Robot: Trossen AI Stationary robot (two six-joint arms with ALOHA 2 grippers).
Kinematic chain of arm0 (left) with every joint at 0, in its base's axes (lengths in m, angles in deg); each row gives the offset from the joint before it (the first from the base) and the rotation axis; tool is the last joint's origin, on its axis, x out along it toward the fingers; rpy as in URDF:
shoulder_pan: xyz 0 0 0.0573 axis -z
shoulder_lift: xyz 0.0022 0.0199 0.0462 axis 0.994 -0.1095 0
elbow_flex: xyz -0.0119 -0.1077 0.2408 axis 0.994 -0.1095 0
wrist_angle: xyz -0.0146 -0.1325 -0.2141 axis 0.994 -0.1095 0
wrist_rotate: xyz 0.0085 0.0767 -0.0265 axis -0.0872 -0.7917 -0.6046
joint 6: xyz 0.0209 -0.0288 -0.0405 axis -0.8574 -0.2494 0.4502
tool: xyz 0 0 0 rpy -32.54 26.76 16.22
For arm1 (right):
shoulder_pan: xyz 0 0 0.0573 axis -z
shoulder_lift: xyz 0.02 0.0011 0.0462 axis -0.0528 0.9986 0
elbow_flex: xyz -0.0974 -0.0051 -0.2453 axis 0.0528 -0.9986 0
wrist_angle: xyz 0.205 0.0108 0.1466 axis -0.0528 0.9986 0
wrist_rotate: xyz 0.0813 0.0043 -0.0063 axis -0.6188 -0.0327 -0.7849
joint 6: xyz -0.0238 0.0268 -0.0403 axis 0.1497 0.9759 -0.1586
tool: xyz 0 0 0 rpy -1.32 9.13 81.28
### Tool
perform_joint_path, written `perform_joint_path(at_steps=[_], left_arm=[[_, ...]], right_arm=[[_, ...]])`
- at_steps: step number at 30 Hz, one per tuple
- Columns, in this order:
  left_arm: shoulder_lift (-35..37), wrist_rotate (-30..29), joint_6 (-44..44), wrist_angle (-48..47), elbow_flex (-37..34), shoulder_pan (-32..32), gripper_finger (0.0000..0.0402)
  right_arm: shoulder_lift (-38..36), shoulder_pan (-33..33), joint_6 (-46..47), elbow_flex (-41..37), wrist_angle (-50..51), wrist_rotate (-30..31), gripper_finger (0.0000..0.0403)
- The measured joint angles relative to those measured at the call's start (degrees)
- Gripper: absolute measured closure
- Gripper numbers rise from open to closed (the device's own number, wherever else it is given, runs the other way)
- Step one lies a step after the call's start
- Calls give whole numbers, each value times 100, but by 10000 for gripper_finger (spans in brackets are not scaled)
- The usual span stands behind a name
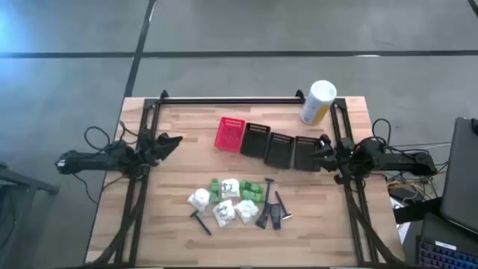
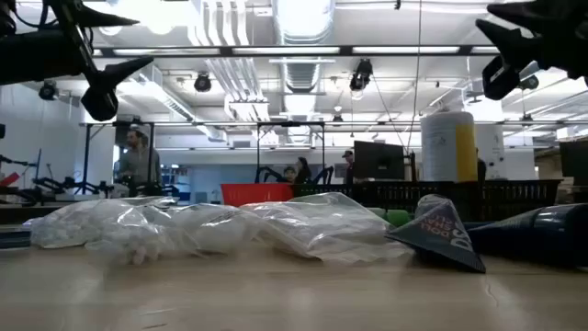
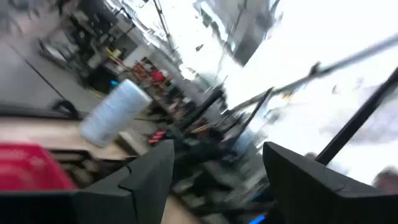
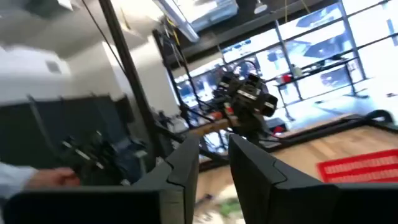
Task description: Pick & Place Travel size toiletries
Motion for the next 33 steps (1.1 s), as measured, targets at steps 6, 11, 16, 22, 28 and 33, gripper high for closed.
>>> perform_joint_path(at_steps=[6, 11, 16, 22, 28, 33], left_arm=[[0, -28, 401, -18, -7, 0, 149], [-2, -102, 281, 66, -7, 0, 149], [2, -136, 1143, 266, -7, 4, 149], [-11, -187, 1366, 376, -7, 7, 149], [-30, 83, 1452, 657, 35, 11, 149], [-117, 249, 1323, 755, 158, 11, 149]], right_arm=[[10, 0, 807, 0, -515, -130, 340], [34, -2, 1740, 0, -947, -136, 351], [36, -44, 2391, 0, -986, -137, 357], [104, -181, 2925, 0, -1278, 172, 357], [674, -496, 3186, 0, -2232, 513, 345], [1644, -751, 3144, 0, -3340, 556, 334]])
